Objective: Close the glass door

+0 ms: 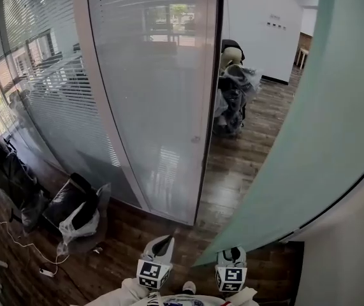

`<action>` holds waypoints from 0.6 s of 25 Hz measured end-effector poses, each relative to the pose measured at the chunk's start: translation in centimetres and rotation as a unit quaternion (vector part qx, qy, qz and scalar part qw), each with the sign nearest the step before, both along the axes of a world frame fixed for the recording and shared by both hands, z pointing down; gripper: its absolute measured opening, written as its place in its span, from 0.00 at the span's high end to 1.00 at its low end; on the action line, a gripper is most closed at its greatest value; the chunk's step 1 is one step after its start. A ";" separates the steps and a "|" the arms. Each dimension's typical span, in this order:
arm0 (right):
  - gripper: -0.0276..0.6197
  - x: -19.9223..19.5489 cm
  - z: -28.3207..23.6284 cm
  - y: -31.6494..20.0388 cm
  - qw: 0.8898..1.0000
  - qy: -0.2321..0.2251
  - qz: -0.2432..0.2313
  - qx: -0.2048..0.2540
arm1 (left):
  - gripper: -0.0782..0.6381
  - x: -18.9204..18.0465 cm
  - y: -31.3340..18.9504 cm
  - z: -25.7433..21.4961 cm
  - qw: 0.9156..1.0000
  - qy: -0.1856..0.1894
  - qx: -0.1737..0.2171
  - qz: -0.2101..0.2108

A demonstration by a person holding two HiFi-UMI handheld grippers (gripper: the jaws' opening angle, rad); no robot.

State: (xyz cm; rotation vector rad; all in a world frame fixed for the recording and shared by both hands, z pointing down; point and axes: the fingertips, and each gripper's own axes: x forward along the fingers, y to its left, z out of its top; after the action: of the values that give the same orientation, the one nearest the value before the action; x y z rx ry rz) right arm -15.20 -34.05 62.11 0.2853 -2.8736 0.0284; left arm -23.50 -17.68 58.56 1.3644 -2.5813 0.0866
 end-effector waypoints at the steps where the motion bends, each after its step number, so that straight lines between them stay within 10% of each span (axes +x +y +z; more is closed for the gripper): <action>1: 0.77 -0.3 -0.1 -0.1 1.000 0.001 0.001 0.001 | 0.89 -0.1 -0.1 -0.1 1.000 -0.002 0.000 -0.003; 15: 0.77 -5.9 0.7 -1.9 1.000 0.018 0.013 0.007 | 0.89 -2.8 0.6 1.9 0.999 -0.007 -0.017 -0.049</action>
State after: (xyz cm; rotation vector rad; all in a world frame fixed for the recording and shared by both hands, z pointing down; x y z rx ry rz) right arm -21.14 -35.92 62.85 0.3226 -2.8361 0.0092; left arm -26.30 -17.13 60.45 1.2264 -2.6410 0.1237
